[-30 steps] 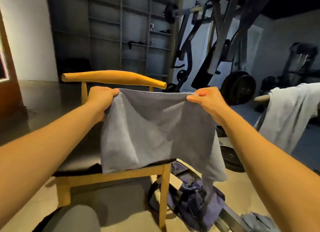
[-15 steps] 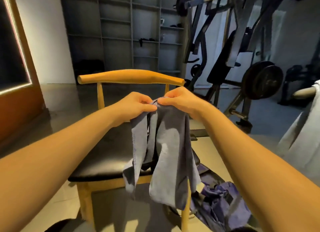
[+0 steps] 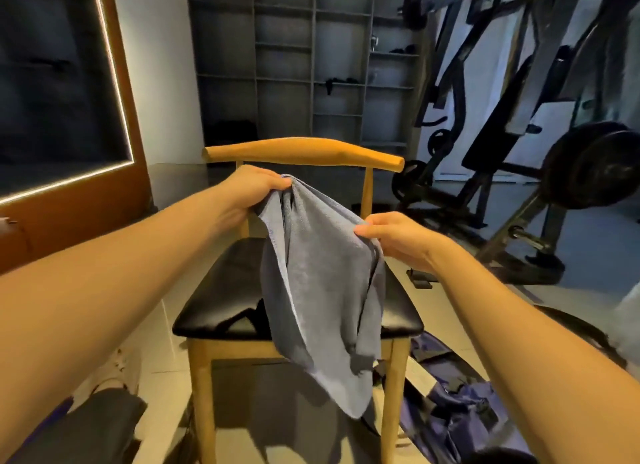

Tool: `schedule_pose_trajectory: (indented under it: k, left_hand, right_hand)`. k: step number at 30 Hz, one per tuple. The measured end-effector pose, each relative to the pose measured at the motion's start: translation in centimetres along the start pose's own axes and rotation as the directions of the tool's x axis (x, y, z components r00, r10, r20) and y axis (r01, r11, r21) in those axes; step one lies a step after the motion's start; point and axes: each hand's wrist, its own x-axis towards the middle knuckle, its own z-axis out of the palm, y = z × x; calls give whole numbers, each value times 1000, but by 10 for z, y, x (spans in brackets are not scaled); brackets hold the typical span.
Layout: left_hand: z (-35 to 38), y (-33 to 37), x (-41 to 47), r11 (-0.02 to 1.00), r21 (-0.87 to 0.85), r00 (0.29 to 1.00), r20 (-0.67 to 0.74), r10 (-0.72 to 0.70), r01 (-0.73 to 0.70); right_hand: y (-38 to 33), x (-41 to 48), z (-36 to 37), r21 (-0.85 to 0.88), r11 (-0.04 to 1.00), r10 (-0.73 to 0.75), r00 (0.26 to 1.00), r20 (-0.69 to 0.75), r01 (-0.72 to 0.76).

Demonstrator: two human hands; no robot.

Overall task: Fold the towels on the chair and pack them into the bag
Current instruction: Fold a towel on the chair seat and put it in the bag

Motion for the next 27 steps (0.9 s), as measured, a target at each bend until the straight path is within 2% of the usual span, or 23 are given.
schedule_pose_trajectory:
  k: [5, 8, 11, 13, 16, 19, 21, 23, 26, 27]
  left_hand:
    - [-15, -9, 29, 997, -39, 995, -74, -68, 65]
    - [-22, -22, 49, 992, -80, 983, -150, -104, 93]
    - [-30, -40, 64, 987, -82, 960, -234, -152, 137]
    - [-30, -47, 65, 984, -94, 953, -251, -168, 149]
    - [-26, -49, 63, 982, -112, 948, -265, -179, 154]
    - [-23, -48, 67, 988, -60, 954, -258, -153, 142]
    - [-25, -47, 68, 993, -38, 961, -250, -115, 109]
    - [-32, -42, 65, 993, -110, 954, -298, 4, -38]
    - [-49, -20, 61, 929, -127, 846, -469, 253, -347]
    - [-55, -10, 60, 908, -108, 824, -474, 311, -405]
  right_hand:
    - [12, 3, 1, -173, 981, 89, 996, -12, -89]
    - [22, -4, -4, -253, 951, 154, 982, -107, -177]
    - [32, -14, -13, -128, 960, 222, 955, -194, -249]
    - [30, -23, -20, -35, 965, 251, 951, -180, -261]
    - [17, -31, -31, 3, 968, 247, 957, -152, -250]
    - [7, -26, -34, -113, 977, 144, 948, -283, -182]
    - [3, -13, -34, -228, 962, 34, 893, -448, -151]
    - [-8, 7, -39, -323, 938, -84, 821, -565, -126]
    - [-36, 34, -45, -502, 860, -309, 694, -651, -88]
    - [-44, 42, -48, -549, 832, -384, 636, -669, -76]
